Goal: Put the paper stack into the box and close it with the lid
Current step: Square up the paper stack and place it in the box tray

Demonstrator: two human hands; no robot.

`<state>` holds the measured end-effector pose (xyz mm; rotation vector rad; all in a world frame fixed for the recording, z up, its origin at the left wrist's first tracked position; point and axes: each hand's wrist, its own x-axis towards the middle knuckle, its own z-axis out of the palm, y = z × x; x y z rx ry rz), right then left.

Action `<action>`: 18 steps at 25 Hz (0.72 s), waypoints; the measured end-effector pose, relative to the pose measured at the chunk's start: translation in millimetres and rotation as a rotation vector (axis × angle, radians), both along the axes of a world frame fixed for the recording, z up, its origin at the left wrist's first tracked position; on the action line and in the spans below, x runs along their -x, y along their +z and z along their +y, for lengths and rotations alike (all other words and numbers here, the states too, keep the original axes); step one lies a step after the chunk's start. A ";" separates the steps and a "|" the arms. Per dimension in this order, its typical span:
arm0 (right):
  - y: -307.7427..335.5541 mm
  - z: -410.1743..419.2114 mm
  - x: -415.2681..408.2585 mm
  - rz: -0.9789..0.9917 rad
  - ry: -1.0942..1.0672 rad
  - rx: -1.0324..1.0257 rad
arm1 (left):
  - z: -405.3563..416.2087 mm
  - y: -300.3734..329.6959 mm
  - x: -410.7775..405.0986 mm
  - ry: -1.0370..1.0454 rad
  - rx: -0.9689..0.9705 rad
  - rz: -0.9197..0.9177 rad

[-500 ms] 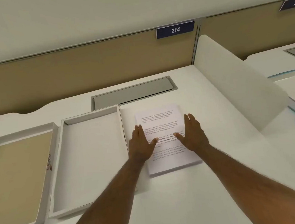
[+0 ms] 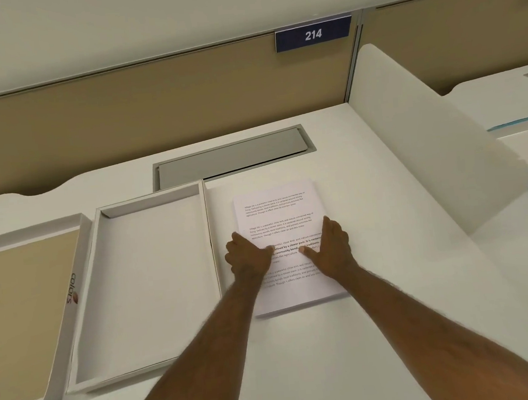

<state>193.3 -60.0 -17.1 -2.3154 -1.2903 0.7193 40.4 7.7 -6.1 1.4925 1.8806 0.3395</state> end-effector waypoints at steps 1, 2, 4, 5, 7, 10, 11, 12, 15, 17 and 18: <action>-0.2 0.9 -0.5 0.017 -0.021 -0.003 | 5.1 1.8 -1.3 0.080 0.058 -0.029; -0.7 1.9 -1.4 0.030 -0.040 -0.005 | 10.3 2.0 -1.4 0.145 0.107 -0.055; -3.1 3.0 -2.0 0.039 -0.061 -0.017 | 17.5 1.3 0.4 0.205 0.171 -0.082; -4.2 3.3 -2.4 0.038 -0.065 -0.023 | 19.7 -0.9 0.4 0.212 0.188 -0.082; -5.8 3.4 -2.8 0.047 -0.071 -0.025 | 20.4 -1.2 -3.4 0.225 0.204 -0.072; -7.0 3.4 -3.4 0.057 -0.074 -0.034 | 19.4 1.4 -10.4 0.228 0.215 -0.017; -7.1 3.2 -3.1 0.058 -0.075 -0.038 | 19.1 1.8 -11.3 0.229 0.214 -0.013; -6.8 2.9 -3.0 0.061 -0.075 -0.036 | 19.1 0.8 -10.6 0.234 0.208 -0.028; -7.8 3.3 -3.1 0.067 -0.083 -0.044 | 21.3 -0.9 -6.2 0.275 0.154 -0.214; -7.5 3.1 -2.7 0.069 -0.089 -0.053 | 21.9 -0.8 -4.8 0.290 0.143 -0.365; -8.0 3.1 -2.6 0.072 -0.091 -0.054 | 22.5 -0.9 -4.4 0.307 0.156 -0.413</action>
